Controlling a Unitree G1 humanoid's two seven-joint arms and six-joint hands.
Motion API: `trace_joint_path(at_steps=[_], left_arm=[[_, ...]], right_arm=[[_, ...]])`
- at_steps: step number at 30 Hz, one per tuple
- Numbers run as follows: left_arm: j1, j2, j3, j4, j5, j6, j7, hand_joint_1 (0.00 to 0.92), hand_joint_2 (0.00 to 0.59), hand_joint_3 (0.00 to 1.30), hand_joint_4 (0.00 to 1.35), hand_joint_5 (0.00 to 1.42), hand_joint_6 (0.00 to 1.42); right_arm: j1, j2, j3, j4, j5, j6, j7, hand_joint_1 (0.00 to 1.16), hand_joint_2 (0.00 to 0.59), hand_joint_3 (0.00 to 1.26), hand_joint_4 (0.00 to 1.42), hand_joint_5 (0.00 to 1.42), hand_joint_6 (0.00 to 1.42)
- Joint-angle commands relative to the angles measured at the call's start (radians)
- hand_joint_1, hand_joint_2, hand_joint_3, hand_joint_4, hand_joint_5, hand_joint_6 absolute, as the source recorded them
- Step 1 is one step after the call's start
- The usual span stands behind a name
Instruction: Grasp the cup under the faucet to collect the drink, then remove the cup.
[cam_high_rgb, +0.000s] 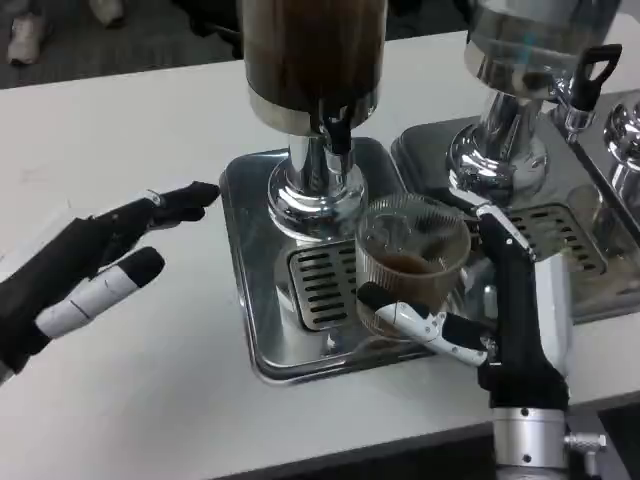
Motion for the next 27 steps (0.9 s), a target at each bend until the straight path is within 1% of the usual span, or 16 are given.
trace_joint_path(at_steps=[1, 2, 5, 8, 10, 13, 17, 22, 27], left_arm=[[0.025, 0.028, -0.001, -0.027, 0.006, -0.024, 0.012, 0.0, 0.066, 0.21, 0.14, 0.16, 0.13], [0.028, 0.029, -0.001, -0.031, 0.007, -0.025, 0.014, 0.0, 0.065, 0.21, 0.14, 0.16, 0.13], [0.052, 0.051, -0.005, -0.065, 0.033, -0.065, 0.018, 0.0, 0.067, 0.2, 0.11, 0.13, 0.12], [0.084, 0.079, -0.007, -0.109, 0.053, -0.117, 0.019, 0.0, 0.047, 0.15, 0.01, 0.05, 0.1], [0.103, 0.092, -0.006, -0.135, 0.064, -0.145, 0.025, 0.0, 0.04, 0.1, 0.0, 0.0, 0.07], [0.128, 0.109, -0.002, -0.162, 0.064, -0.18, 0.033, 0.0, 0.022, 0.07, 0.0, 0.0, 0.04], [0.146, 0.128, -0.003, -0.182, 0.059, -0.21, 0.038, 0.0, 0.024, 0.05, 0.0, 0.0, 0.03], [0.175, 0.148, -0.008, -0.222, 0.049, -0.234, 0.034, 0.0, 0.018, 0.05, 0.0, 0.0, 0.02], [0.211, 0.166, -0.015, -0.268, 0.045, -0.264, 0.028, 0.0, 0.015, 0.04, 0.0, 0.0, 0.01]], right_arm=[[0.015, -0.001, -0.026, -0.051, 0.027, 0.007, 0.034, 1.0, 0.1, 0.71, 0.87, 1.07, 1.42], [0.019, -0.002, -0.03, -0.055, 0.029, 0.008, 0.041, 1.0, 0.1, 0.71, 0.87, 1.07, 1.42], [0.034, 0.001, -0.038, -0.082, 0.036, 0.006, 0.061, 1.0, 0.1, 0.71, 0.88, 1.08, 1.42], [0.061, 0.002, -0.047, -0.136, 0.052, 0.009, 0.095, 1.01, 0.094, 0.73, 0.91, 1.09, 1.42], [0.081, 0.0, -0.054, -0.18, 0.061, 0.013, 0.118, 1.02, 0.094, 0.75, 0.91, 1.09, 1.42], [0.107, -0.003, -0.067, -0.24, 0.075, 0.023, 0.153, 1.03, 0.095, 0.75, 0.92, 1.1, 1.42], [0.139, -0.008, -0.087, -0.318, 0.098, 0.042, 0.208, 1.03, 0.095, 0.78, 0.94, 1.12, 1.42], [0.174, -0.015, -0.111, -0.379, 0.116, 0.06, 0.265, 1.04, 0.096, 0.8, 0.95, 1.13, 1.42], [0.231, -0.02, -0.129, -0.455, 0.133, 0.068, 0.32, 1.04, 0.097, 0.81, 0.96, 1.13, 1.42]])
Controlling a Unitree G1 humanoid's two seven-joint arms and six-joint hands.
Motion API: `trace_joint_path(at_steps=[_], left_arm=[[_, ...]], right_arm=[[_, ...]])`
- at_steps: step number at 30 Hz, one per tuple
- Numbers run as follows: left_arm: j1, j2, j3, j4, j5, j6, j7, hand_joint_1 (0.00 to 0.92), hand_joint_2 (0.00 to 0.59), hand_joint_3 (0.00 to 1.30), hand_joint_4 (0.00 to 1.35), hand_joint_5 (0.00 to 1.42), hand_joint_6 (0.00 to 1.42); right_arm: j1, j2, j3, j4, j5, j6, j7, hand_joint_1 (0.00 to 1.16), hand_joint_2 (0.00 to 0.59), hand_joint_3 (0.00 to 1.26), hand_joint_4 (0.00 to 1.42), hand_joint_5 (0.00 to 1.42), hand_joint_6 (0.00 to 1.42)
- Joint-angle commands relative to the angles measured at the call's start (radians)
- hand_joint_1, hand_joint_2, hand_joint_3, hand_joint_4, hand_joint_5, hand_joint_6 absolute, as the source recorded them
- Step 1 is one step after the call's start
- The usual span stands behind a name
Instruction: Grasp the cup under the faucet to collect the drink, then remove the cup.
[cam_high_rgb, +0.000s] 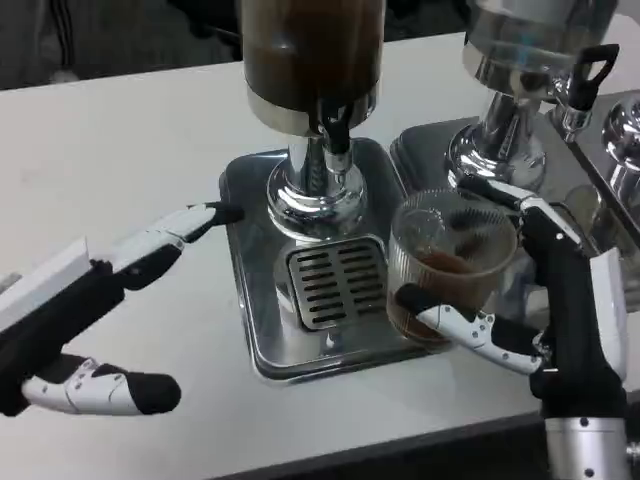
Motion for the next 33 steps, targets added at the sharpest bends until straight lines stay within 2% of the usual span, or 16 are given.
trace_joint_path(at_steps=[1, 6, 15, 33], left_arm=[[0.041, 0.043, -0.013, -0.052, 0.001, -0.049, 0.002, 0.0, 0.015, 0.04, 0.0, 0.0, 0.01], [0.079, 0.064, -0.018, -0.09, -0.005, -0.102, 0.004, 0.0, 0.018, 0.0, 0.0, 0.0, 0.0], [0.131, 0.137, -0.018, -0.135, -0.035, -0.158, 0.006, 0.0, 0.012, 0.0, 0.0, 0.0, 0.0], [0.23, 0.221, -0.018, -0.206, -0.093, -0.241, 0.004, 0.0, 0.01, 0.0, 0.0, 0.0, 0.0]], right_arm=[[0.044, -0.004, -0.02, -0.099, 0.029, -0.008, 0.036, 1.04, 0.097, 0.81, 0.96, 1.13, 1.42], [0.1, -0.003, -0.031, -0.176, 0.04, -0.001, 0.075, 1.04, 0.092, 0.81, 0.96, 1.13, 1.42], [0.171, -0.001, -0.06, -0.27, 0.072, 0.01, 0.139, 1.04, 0.089, 0.82, 0.97, 1.13, 1.42], [0.254, 0.02, -0.065, -0.361, 0.087, -0.001, 0.219, 1.04, 0.096, 0.83, 0.98, 1.14, 1.42]])
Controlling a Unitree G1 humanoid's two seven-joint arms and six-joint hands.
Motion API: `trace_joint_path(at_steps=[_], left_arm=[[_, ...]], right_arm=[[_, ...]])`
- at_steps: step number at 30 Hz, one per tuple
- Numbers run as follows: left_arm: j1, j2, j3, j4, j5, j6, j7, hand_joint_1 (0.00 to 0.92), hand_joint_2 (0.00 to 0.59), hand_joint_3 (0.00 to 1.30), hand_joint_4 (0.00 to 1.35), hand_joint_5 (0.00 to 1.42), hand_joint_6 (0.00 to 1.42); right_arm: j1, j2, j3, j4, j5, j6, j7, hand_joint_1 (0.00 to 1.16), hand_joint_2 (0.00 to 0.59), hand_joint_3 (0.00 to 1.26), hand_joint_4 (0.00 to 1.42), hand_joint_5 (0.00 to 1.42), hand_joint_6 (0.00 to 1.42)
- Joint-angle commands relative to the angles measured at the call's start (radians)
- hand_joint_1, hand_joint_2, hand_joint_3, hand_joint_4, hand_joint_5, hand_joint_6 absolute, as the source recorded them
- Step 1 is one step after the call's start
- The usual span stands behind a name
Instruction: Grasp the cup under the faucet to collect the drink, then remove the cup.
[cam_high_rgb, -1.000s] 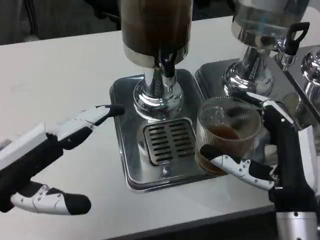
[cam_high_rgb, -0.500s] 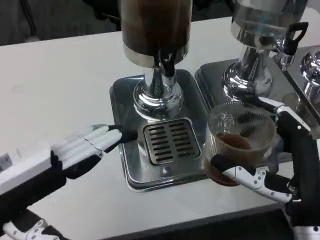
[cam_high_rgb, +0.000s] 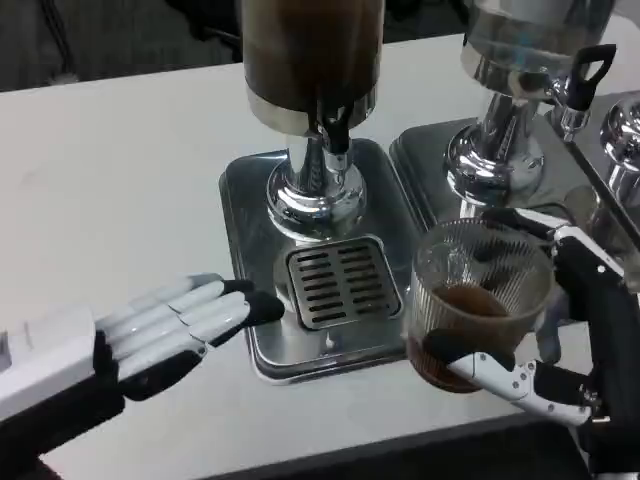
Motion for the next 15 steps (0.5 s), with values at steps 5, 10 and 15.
trace_joint_path(at_steps=[5, 10, 15], left_arm=[[0.013, 0.056, 0.003, -0.008, -0.005, -0.048, 0.009, 0.0, 0.009, 0.0, 0.0, 0.0, 0.0], [0.01, 0.061, 0.004, -0.005, -0.002, -0.044, 0.013, 0.0, 0.009, 0.0, 0.0, 0.0, 0.0], [0.009, 0.059, 0.002, -0.004, 0.004, -0.037, 0.012, 0.0, 0.008, 0.0, 0.0, 0.0, 0.0]], right_arm=[[0.005, 0.013, -0.001, -0.064, 0.035, -0.019, 0.018, 1.04, 0.097, 0.83, 0.98, 1.14, 1.42], [0.002, 0.014, 0.001, -0.066, 0.04, -0.017, 0.025, 1.04, 0.097, 0.83, 0.98, 1.14, 1.42], [0.004, 0.017, 0.0, -0.07, 0.039, -0.016, 0.03, 1.04, 0.097, 0.83, 0.98, 1.14, 1.42]])
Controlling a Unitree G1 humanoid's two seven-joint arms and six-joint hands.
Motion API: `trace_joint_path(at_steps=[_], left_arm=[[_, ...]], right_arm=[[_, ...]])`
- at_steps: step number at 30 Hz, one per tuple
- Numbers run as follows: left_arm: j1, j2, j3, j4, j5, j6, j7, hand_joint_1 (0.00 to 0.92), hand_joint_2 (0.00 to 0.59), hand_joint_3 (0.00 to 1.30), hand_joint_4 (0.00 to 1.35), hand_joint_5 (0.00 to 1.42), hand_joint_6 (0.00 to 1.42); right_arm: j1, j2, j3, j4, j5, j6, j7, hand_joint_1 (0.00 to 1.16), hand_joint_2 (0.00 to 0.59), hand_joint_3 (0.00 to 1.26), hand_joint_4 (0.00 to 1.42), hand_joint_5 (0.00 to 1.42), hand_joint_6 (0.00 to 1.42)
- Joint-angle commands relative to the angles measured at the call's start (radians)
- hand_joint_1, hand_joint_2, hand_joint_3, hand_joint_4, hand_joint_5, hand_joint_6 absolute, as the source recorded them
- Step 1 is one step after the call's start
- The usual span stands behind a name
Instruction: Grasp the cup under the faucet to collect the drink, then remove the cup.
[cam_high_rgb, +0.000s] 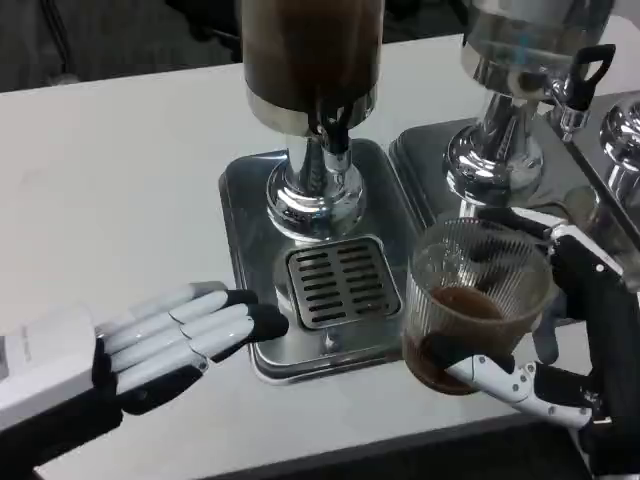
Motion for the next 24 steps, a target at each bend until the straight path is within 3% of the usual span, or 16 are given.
trace_joint_path(at_steps=[1, 24], left_arm=[[0.0, 0.029, -0.002, 0.0, 0.006, -0.002, 0.011, 0.0, 0.008, 0.0, 0.0, 0.0, 0.0], [-0.028, 0.015, -0.018, 0.018, 0.035, 0.045, 0.01, 0.0, 0.014, 0.0, 0.0, 0.0, 0.0]], right_arm=[[-0.004, 0.012, -0.001, -0.041, 0.022, -0.015, -0.001, 1.04, 0.097, 0.83, 0.98, 1.14, 1.42], [0.01, 0.027, -0.005, -0.062, 0.027, -0.01, 0.019, 1.04, 0.102, 0.85, 0.99, 1.16, 1.42]])
